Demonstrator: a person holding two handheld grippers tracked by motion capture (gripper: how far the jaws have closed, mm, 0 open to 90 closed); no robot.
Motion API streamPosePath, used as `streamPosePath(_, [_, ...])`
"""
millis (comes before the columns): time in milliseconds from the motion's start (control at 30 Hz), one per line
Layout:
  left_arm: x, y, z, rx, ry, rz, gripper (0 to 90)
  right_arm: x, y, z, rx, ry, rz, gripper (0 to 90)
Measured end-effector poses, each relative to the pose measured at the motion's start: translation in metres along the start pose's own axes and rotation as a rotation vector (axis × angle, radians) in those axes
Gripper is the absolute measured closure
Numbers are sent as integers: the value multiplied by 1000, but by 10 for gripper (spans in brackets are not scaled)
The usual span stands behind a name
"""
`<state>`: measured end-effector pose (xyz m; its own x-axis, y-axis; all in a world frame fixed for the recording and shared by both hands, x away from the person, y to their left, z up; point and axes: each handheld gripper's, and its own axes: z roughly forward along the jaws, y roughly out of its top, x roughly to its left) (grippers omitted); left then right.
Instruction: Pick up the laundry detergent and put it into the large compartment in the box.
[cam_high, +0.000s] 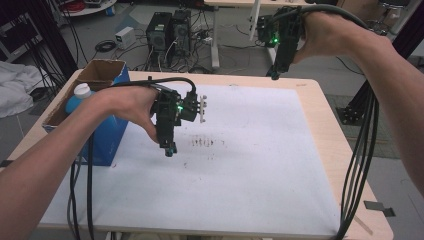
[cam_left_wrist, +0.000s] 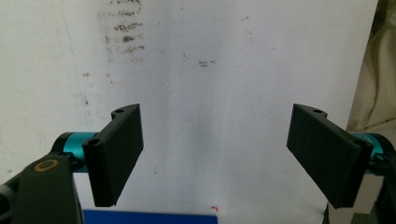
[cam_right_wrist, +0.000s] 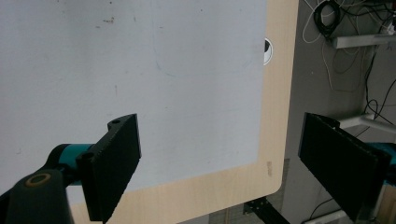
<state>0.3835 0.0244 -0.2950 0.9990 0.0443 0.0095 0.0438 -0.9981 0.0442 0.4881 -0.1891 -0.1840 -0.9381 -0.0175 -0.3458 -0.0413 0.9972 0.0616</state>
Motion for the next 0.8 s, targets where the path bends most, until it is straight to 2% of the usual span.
streamPosePath(367, [3, 1, 4, 6, -8, -14, 186, -2, 0, 2, -6, 2, -4, 123])
streamPosePath(800, [2, 2, 4, 8, -13, 2, 187, -2, -3, 2, -1, -1, -1, 123])
